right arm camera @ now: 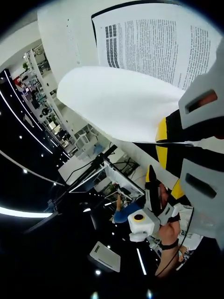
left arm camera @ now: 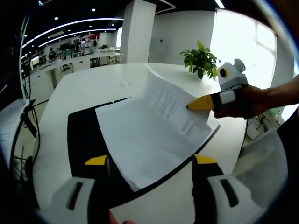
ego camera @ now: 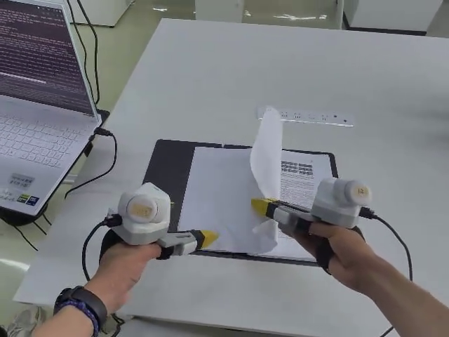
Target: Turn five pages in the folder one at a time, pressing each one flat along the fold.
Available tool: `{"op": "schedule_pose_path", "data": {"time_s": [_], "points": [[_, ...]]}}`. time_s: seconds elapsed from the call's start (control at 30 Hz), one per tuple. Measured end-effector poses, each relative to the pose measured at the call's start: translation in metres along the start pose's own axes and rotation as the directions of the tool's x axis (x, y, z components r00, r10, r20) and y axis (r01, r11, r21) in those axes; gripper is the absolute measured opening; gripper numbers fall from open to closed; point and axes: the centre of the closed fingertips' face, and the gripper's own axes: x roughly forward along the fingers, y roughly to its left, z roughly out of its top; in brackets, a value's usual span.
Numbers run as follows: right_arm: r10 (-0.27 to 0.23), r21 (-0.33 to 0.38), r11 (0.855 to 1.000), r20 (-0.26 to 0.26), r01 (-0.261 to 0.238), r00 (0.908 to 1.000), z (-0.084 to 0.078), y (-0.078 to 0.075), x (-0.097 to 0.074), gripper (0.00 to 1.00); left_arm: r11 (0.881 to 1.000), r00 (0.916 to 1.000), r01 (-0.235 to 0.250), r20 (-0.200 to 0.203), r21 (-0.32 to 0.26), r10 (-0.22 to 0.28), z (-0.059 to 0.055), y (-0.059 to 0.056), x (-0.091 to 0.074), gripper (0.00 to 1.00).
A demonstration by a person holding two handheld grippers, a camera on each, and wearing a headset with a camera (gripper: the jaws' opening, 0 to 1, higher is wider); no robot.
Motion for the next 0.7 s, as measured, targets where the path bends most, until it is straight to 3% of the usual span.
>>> {"op": "schedule_pose_path", "data": {"time_s": [0.3, 0.7], "points": [[0.057, -0.02, 0.998, -0.087, -0.059, 0.9946, -0.021, 0.026, 0.031, 0.0, 0.999, 0.9993, -0.033, 0.016, -0.033, 0.033, -0.01, 0.011, -0.017, 0.71], [0.03, 0.02, 0.999, -0.14, -0.028, 0.9897, -0.038, 0.019, 0.057, 0.0, 0.993, 0.9973, -0.068, 0.02, -0.096, 0.07, -0.034, 0.024, -0.038, 0.7]]}}
